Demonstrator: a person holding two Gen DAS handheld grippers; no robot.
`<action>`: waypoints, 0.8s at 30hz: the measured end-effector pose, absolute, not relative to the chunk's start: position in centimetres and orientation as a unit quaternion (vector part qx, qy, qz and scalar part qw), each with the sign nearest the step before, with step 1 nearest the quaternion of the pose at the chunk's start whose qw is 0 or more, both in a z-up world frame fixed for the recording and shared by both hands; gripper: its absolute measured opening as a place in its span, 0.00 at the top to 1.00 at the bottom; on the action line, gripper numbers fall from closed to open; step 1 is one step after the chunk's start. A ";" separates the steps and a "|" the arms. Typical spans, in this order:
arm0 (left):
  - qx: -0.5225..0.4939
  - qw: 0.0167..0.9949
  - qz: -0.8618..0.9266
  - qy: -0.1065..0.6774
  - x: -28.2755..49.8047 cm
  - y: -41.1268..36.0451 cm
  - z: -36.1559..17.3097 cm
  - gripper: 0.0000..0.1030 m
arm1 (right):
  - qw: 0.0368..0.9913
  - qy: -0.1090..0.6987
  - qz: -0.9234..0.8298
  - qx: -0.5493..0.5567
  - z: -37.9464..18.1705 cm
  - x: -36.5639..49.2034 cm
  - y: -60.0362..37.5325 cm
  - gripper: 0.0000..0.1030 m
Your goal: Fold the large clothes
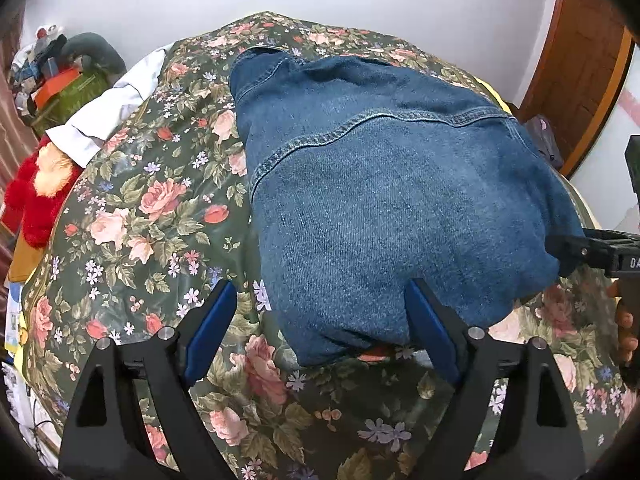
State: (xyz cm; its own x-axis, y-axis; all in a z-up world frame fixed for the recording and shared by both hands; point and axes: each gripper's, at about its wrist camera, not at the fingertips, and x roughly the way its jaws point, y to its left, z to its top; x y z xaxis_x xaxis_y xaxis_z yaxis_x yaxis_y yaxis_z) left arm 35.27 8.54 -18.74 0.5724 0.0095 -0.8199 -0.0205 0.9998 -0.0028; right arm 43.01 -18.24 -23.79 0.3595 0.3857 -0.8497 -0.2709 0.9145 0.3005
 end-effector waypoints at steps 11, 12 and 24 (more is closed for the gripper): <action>0.019 0.891 0.009 0.453 33.3 9.9 -16.2 0.16 | 0.837 0.500 0.222 0.015 -18.6 41.8 -18.4 0.00; 0.018 0.895 0.011 0.446 33.3 10.1 -15.6 0.16 | 0.839 0.497 0.223 0.016 -18.3 41.8 -18.4 0.00; -0.045 0.903 0.014 0.426 39.2 13.7 -13.2 0.12 | 0.824 0.495 0.266 0.077 -16.0 47.9 -16.7 0.00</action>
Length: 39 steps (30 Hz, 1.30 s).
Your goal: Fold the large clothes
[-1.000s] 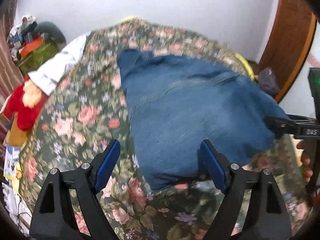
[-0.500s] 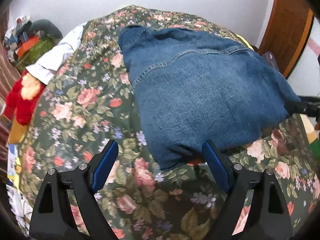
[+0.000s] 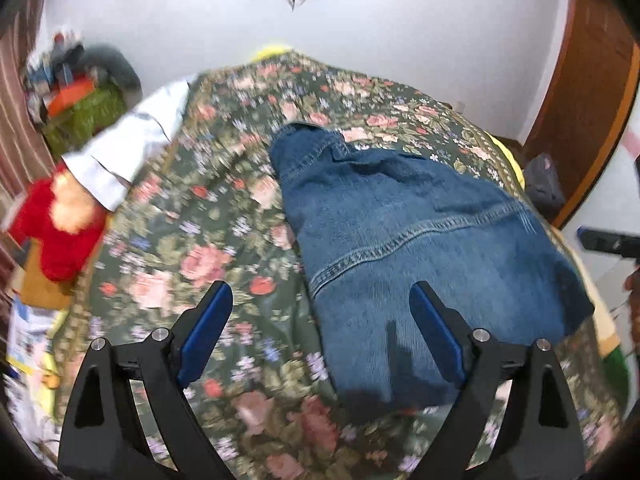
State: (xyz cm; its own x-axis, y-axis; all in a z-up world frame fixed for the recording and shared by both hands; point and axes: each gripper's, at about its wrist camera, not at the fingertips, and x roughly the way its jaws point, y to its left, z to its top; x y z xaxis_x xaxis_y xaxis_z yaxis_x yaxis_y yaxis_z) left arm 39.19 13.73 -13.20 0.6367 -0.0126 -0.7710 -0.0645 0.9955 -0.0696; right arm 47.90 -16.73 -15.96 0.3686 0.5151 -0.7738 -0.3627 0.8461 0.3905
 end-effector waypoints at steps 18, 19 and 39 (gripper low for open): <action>-0.294 0.791 -0.107 0.526 48.6 18.1 -23.6 0.00 | 0.696 0.601 0.354 0.173 -27.0 57.9 -11.4 0.00; -0.306 0.785 -0.114 0.527 48.7 18.2 -24.0 0.00 | 0.695 0.599 0.356 0.176 -27.0 58.1 -11.2 0.00; -0.317 0.784 -0.139 0.515 48.1 16.2 -21.7 0.19 | 0.709 0.562 0.393 0.163 -22.7 54.8 -9.0 0.50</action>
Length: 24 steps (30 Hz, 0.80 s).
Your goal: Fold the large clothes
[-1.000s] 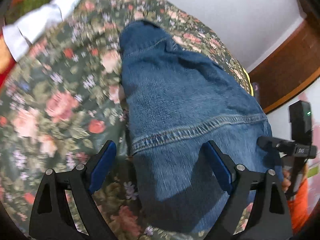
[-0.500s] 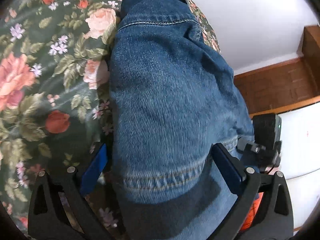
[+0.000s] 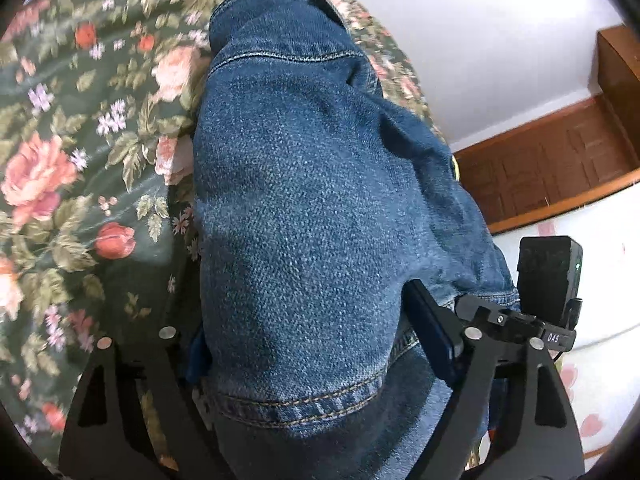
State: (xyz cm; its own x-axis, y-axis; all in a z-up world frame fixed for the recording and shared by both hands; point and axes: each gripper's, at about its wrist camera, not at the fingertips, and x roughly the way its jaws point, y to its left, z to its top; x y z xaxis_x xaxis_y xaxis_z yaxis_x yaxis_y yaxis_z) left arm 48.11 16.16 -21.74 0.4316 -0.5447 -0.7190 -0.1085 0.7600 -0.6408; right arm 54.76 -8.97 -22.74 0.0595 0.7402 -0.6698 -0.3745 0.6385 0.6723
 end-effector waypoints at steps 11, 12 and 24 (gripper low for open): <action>-0.275 0.826 -0.154 0.468 43.8 15.3 -13.1 0.26 | 0.738 0.511 0.408 0.168 -14.6 51.4 -9.2 0.64; -0.275 0.827 -0.154 0.465 43.3 15.4 -12.5 0.27 | 0.739 0.509 0.408 0.169 -14.0 51.1 -9.2 0.65; -0.258 0.866 -0.139 0.405 39.0 19.8 -5.3 0.28 | 0.754 0.463 0.444 0.141 -6.8 46.7 -6.0 0.65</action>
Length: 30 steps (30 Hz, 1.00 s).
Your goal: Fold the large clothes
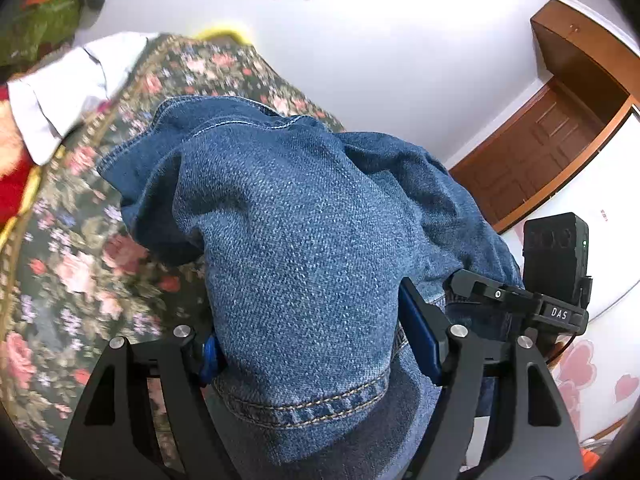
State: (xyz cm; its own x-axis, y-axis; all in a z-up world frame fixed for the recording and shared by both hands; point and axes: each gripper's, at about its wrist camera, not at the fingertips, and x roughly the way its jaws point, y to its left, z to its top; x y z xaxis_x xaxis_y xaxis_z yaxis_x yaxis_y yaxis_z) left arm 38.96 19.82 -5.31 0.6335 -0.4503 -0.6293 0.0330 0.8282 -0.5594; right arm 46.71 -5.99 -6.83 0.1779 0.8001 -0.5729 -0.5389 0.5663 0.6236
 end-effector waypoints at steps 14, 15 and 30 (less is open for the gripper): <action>-0.313 0.835 -0.059 0.448 34.7 31.0 -13.9 0.28 | 0.706 0.540 0.451 0.086 -14.6 46.1 7.5 0.65; -0.312 0.835 -0.054 0.450 34.6 31.5 -14.5 0.28 | 0.702 0.546 0.449 0.080 -15.5 46.3 8.3 0.65; -0.275 0.848 -0.015 0.452 35.4 34.7 -20.5 0.24 | 0.720 0.563 0.405 0.011 -23.1 48.9 14.1 0.65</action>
State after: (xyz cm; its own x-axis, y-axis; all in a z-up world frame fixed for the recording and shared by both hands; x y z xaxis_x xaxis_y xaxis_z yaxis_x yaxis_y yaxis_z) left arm 35.44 34.75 -20.55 0.5906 -0.2740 -0.7590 -0.2234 0.8483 -0.4801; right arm 48.90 14.07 -23.12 0.0371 0.5963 -0.8019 -0.5712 0.6711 0.4726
